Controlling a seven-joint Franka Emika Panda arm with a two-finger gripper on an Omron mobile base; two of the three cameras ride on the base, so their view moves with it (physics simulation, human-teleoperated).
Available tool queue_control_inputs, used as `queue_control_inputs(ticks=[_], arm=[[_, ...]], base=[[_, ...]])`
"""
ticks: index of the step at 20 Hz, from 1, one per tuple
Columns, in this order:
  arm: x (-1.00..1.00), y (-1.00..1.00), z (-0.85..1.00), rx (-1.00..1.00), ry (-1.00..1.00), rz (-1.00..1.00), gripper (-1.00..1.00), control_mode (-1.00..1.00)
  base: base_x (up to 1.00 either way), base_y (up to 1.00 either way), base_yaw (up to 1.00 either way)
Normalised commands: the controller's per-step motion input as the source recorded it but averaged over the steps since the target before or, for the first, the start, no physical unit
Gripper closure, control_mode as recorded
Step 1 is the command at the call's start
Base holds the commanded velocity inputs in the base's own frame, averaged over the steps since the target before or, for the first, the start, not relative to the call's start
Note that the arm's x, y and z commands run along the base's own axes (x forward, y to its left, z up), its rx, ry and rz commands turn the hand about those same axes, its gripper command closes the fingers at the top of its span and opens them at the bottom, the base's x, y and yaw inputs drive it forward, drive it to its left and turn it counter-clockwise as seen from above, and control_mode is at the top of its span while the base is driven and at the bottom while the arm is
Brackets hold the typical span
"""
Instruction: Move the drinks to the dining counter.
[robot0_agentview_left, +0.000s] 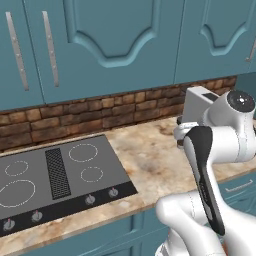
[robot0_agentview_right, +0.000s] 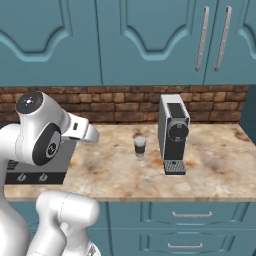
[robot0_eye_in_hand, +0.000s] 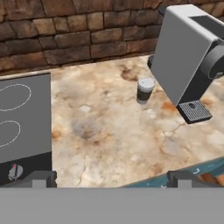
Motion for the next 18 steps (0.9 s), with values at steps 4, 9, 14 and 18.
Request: queue_control_inputs(ticks=[4, 9, 14, 18], arm=[[0.11, -0.28, -0.08, 0.06, 0.08, -0.09, -1.0, -1.0], [0.13, -0.22, -0.09, 0.05, 0.07, -0.09, -1.0, -1.0], [0.17, -0.09, -0.16, 0.02, 0.04, -0.08, -1.0, -1.0], [0.24, -0.04, -0.18, 0.0, 0.05, -0.09, -1.0, -1.0]], base=[[0.0, 0.0, 0.0], [0.0, 0.0, 0.0], [0.0, 0.0, 0.0], [0.0, 0.0, 0.0]])
